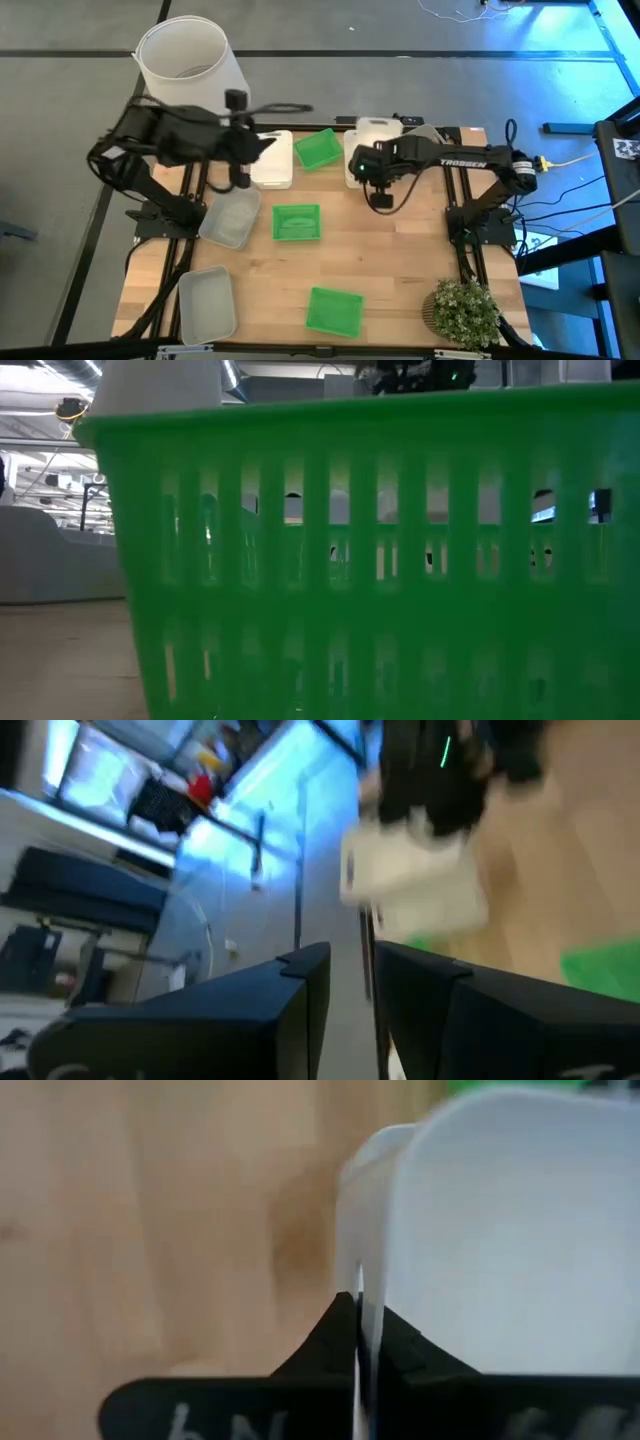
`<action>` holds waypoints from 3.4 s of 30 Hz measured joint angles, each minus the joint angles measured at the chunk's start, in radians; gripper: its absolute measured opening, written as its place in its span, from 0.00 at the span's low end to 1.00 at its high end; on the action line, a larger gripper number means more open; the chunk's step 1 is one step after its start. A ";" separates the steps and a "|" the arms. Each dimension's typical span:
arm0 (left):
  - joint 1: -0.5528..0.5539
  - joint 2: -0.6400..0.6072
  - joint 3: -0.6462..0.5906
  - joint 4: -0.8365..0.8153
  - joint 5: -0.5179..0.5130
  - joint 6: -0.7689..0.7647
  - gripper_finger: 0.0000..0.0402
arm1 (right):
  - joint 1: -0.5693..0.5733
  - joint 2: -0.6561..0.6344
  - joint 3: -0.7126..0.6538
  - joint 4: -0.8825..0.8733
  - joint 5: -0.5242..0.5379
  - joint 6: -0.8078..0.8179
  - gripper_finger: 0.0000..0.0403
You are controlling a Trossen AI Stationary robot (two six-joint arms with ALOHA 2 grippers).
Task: Stack baskets by color
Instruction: Stack the bottom white bin on top of the top right white bin, then stack the left white bin on top of the right white bin
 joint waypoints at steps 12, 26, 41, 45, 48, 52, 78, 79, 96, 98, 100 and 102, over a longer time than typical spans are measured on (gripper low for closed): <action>-0.003 -0.013 -0.007 -0.038 0.018 -0.042 0.19 | -0.123 0.002 -0.103 0.214 -0.060 -0.116 0.00; 0.045 -0.013 -0.008 -0.058 0.017 -0.042 0.19 | -0.129 0.001 -0.265 0.317 -0.203 -0.149 0.00; 0.055 -0.013 -0.008 -0.063 0.018 -0.045 0.19 | -0.072 0.000 -0.265 0.314 -0.311 -0.147 0.00; 0.055 -0.013 -0.008 -0.063 0.018 -0.045 0.19 | -0.073 0.000 -0.265 0.314 -0.310 -0.147 0.02; 0.055 -0.013 -0.008 -0.063 0.018 -0.045 0.19 | -0.073 0.000 -0.265 0.315 -0.310 -0.149 0.04; 0.055 -0.013 -0.008 -0.063 0.018 -0.044 0.19 | -0.072 0.000 -0.265 0.315 -0.312 -0.145 0.04; 0.055 -0.013 -0.008 -0.082 0.017 -0.059 0.19 | -0.072 -0.001 -0.237 0.300 -0.337 -0.091 0.15; 0.055 -0.013 -0.008 -0.086 0.017 -0.078 0.19 | -0.072 -0.001 -0.223 0.289 -0.337 -0.089 0.15; 0.175 0.011 -0.043 -0.329 0.380 -0.551 0.19 | 0.008 -0.066 0.136 0.115 -0.339 -0.120 0.15; 0.192 0.019 -0.069 -0.335 0.421 -0.549 0.19 | 0.032 -0.084 0.163 0.115 -0.338 -0.121 0.15; 0.200 0.020 -0.099 -0.335 0.423 -0.547 0.19 | 0.054 -0.100 0.187 0.115 -0.338 -0.119 0.15; 0.199 0.013 -0.135 -0.332 0.418 -0.530 0.18 | 0.075 -0.114 0.204 0.118 -0.338 -0.121 0.15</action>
